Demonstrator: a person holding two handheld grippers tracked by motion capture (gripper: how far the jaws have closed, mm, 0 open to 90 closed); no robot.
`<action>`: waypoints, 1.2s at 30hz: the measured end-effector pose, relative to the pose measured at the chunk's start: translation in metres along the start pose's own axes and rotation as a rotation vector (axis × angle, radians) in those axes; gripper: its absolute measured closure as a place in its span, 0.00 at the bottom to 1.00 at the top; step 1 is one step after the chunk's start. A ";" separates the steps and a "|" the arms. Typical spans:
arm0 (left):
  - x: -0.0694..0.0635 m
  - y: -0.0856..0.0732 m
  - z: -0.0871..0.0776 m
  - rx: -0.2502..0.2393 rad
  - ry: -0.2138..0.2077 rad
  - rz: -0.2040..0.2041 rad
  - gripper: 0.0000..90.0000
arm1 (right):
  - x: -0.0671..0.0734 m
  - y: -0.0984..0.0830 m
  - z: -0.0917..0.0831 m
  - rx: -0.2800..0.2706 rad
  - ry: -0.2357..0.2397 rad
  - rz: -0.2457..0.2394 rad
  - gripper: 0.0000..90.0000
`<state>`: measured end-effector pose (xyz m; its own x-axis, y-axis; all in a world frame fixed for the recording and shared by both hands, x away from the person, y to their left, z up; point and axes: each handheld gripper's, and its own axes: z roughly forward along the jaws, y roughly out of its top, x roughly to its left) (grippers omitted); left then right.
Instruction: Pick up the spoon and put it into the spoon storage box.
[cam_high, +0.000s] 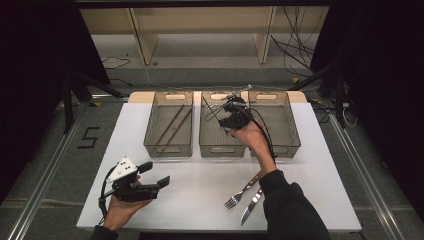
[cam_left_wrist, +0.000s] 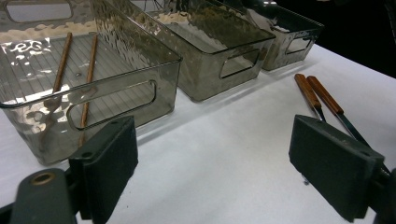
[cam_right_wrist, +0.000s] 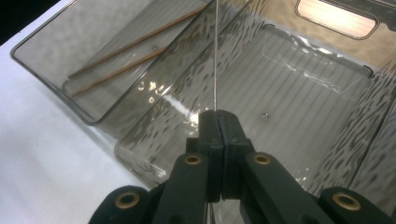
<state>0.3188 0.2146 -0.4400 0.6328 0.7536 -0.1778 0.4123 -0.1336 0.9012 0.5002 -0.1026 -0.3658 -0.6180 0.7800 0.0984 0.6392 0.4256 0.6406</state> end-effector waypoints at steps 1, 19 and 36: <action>0.000 0.000 0.000 0.000 -0.001 -0.001 0.17 | -0.001 0.000 0.001 0.000 -0.001 0.003 1.00; 0.000 0.000 0.000 -0.001 -0.001 0.005 0.17 | -0.011 0.002 0.020 0.012 -0.024 0.054 1.00; -0.001 0.000 0.001 -0.002 -0.003 0.009 0.17 | -0.009 0.000 0.035 0.037 -0.017 0.074 0.99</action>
<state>0.3186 0.2135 -0.4398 0.6382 0.7507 -0.1707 0.4055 -0.1393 0.9034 0.5216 -0.0930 -0.3937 -0.5608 0.8175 0.1313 0.6994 0.3829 0.6035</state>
